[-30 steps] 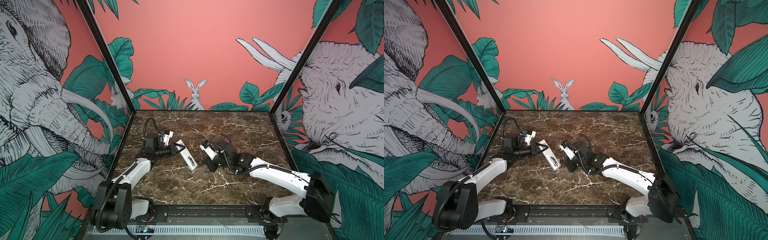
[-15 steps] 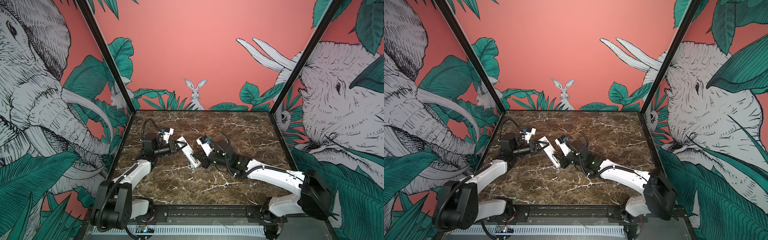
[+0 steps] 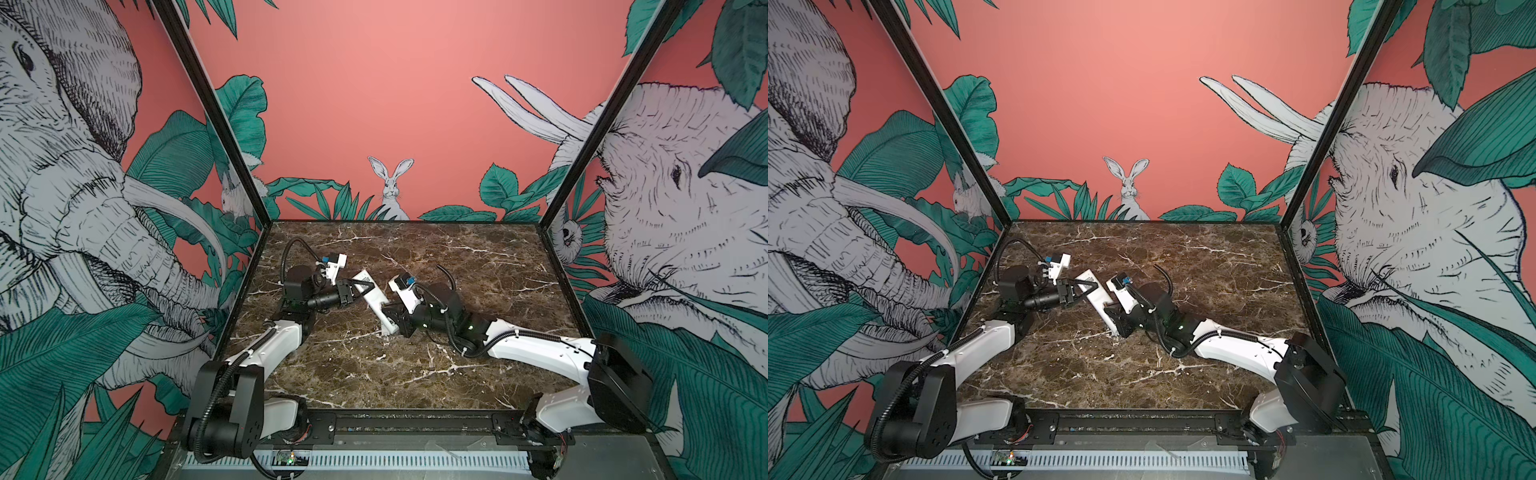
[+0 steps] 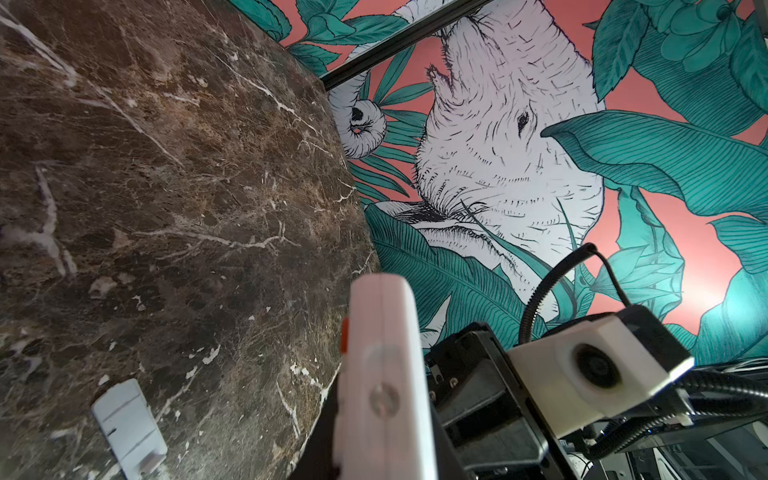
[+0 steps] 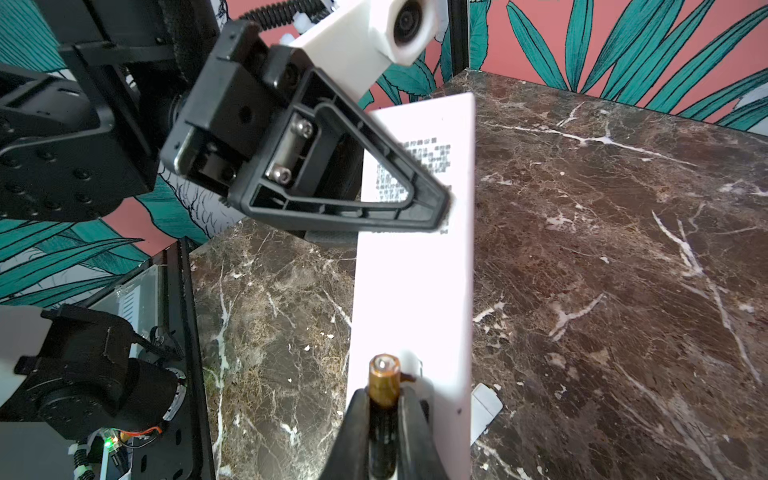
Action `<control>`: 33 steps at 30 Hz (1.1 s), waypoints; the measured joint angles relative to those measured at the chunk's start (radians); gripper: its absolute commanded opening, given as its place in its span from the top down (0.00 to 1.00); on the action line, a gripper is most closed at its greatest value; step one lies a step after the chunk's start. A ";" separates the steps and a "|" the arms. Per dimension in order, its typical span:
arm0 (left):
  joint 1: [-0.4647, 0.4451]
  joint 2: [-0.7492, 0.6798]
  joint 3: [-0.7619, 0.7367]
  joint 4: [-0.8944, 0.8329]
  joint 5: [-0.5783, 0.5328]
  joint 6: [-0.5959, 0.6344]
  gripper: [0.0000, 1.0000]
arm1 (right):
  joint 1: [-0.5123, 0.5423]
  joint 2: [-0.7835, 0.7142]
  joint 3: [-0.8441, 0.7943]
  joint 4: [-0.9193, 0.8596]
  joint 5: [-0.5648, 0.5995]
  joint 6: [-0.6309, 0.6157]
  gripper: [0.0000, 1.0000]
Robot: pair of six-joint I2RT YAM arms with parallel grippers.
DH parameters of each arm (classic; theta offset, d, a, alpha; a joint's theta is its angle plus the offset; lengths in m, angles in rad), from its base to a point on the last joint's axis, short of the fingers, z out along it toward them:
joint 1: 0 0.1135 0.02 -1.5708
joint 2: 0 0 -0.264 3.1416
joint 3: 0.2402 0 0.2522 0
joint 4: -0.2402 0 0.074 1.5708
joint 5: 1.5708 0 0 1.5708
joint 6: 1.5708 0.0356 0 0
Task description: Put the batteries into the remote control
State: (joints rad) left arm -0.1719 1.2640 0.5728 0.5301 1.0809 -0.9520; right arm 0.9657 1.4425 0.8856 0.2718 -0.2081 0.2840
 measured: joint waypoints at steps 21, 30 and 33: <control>0.000 0.010 0.000 0.040 0.003 -0.025 1.00 | 0.008 -0.074 -0.025 -0.043 0.053 0.005 0.71; 0.000 0.009 0.000 0.015 0.003 -0.005 1.00 | -0.016 -0.116 0.028 -0.177 0.092 0.024 0.66; 0.000 0.008 0.001 -0.054 -0.004 0.037 1.00 | -0.034 -0.120 0.032 -0.228 0.074 0.024 0.63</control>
State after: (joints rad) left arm -0.1722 1.2716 0.5735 0.4763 1.0771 -0.9146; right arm 0.9314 1.3224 0.9173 0.0437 -0.1341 0.3084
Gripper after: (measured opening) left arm 0.212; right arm 0.352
